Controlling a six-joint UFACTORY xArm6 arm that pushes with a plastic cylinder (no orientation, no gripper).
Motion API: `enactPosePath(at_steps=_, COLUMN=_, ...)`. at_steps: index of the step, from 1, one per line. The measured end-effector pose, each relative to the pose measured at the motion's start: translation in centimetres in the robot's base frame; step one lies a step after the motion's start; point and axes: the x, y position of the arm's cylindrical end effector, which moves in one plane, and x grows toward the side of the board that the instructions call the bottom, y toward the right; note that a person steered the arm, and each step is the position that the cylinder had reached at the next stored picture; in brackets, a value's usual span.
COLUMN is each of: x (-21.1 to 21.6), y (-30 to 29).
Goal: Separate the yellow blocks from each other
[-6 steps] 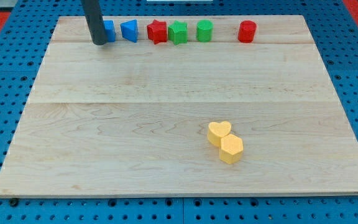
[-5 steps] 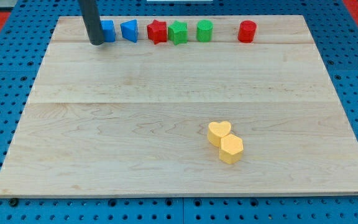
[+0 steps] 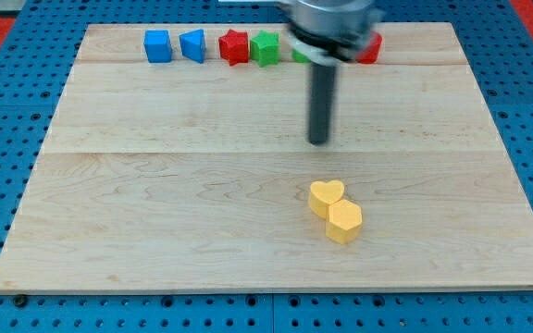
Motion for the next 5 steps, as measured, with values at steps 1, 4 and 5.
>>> enactPosePath(at_steps=1, x=7.8, y=8.5)
enactPosePath(at_steps=4, x=8.7, y=-0.1)
enactPosePath(at_steps=5, x=7.4, y=-4.2)
